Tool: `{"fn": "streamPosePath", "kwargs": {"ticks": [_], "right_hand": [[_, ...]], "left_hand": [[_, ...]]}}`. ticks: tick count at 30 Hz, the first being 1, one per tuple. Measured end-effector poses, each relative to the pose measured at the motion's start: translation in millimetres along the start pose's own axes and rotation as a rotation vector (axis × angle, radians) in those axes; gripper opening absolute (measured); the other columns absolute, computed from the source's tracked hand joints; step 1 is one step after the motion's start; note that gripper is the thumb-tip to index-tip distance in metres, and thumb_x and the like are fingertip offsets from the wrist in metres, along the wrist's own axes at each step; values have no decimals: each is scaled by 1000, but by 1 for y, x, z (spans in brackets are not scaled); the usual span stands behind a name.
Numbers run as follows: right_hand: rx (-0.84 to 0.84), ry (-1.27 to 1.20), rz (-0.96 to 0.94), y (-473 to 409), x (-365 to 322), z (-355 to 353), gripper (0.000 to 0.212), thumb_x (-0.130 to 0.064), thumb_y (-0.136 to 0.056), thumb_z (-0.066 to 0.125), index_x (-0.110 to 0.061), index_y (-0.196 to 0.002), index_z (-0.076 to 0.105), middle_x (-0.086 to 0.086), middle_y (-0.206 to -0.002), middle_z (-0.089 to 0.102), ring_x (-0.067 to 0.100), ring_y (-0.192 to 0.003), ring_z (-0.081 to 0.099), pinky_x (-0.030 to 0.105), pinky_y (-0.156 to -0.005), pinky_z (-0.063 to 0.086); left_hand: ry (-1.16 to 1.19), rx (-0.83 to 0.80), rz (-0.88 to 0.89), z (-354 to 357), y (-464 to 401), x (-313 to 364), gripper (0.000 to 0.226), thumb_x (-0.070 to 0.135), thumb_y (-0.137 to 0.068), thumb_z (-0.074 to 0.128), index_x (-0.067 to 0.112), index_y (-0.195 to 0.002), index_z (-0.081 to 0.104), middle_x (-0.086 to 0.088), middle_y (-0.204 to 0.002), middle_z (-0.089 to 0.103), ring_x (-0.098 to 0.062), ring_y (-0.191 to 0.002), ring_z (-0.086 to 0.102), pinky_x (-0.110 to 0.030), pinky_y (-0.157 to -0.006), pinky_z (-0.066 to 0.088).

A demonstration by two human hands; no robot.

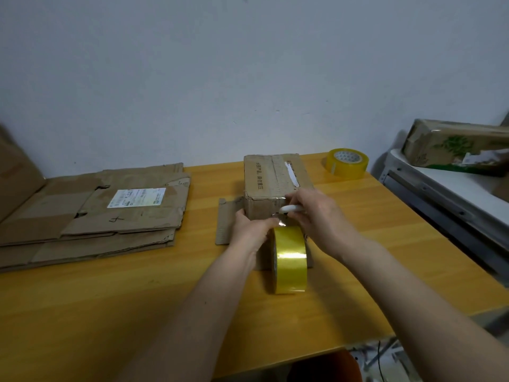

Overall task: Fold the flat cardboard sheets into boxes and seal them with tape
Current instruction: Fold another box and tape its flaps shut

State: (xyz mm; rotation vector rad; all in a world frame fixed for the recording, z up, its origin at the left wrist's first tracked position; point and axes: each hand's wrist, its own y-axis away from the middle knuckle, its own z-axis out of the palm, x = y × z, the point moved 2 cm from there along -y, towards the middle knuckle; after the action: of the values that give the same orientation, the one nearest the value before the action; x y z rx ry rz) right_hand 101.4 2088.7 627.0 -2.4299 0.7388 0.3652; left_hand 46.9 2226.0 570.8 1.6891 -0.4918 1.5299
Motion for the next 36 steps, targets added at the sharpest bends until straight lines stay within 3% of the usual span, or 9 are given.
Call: {"fn": "streamPosePath", "kwargs": {"ticks": [7,13,18,21,24,26,29,32,36], "right_hand": [[24,102,-22,12,17,-11,7,-6,-89,61,-6,-95,59,9,-122,55,25,-105,53,37,-82,47],[-91,-99,620,53,91,-7,8,-22,-86,69,-15,-87,64,2,-82,62,20,-73,56,35,-66,47],[-136,-140,856,66,110,4,27,-26,-75,80,-15,-83,57,4,-86,63,18,-73,57,34,-62,45],[-56,184,728,44,95,-1,41,-41,-78,74,-20,-107,55,2,-110,58,21,-103,54,35,-80,46],[225,185,283,9,50,-7,48,-39,-82,70,-20,-123,55,1,-126,53,20,-119,43,31,-93,39],[132,146,103,-15,29,-1,53,-42,-83,67,-20,-129,53,0,-135,49,18,-127,37,33,-102,34],[-39,134,131,-34,26,15,53,-47,-86,62,-23,-132,52,-4,-136,50,15,-126,36,33,-102,35],[65,109,174,-39,34,21,45,-42,-86,64,-21,-126,59,-4,-127,56,14,-117,40,31,-90,40],[82,63,239,-45,33,23,53,-55,-74,70,-23,-116,61,-8,-114,54,11,-107,37,28,-80,38]], "left_hand": [[-26,9,18,0,-7,0,59,9,-73,80,13,-126,53,-3,-111,67,-20,-98,64,-31,-82,54],[31,8,56,-1,-4,0,77,5,-74,79,22,-139,41,-3,-125,61,-23,-108,61,-34,-88,54],[84,114,96,1,1,-3,88,7,-71,82,37,-138,34,-1,-120,59,-23,-101,65,-34,-77,57],[63,174,52,0,-1,-7,72,14,-70,84,28,-122,36,0,-101,63,-19,-91,66,-37,-82,57],[51,175,31,-1,-3,-7,67,18,-71,84,22,-116,35,1,-99,60,-19,-96,62,-38,-89,53],[38,170,46,-2,-2,-5,66,16,-71,83,23,-116,34,8,-91,59,-17,-98,60,-39,-94,49],[-2,106,79,-2,2,0,77,15,-72,83,21,-131,33,14,-81,64,-15,-102,60,-41,-101,44],[-2,32,94,-4,5,3,88,12,-73,82,19,-144,29,16,-74,67,-7,-88,62,-33,-94,45],[6,-31,149,-8,9,3,91,9,-78,78,22,-149,22,-2,-91,73,-13,-94,67,-38,-100,45]]}}
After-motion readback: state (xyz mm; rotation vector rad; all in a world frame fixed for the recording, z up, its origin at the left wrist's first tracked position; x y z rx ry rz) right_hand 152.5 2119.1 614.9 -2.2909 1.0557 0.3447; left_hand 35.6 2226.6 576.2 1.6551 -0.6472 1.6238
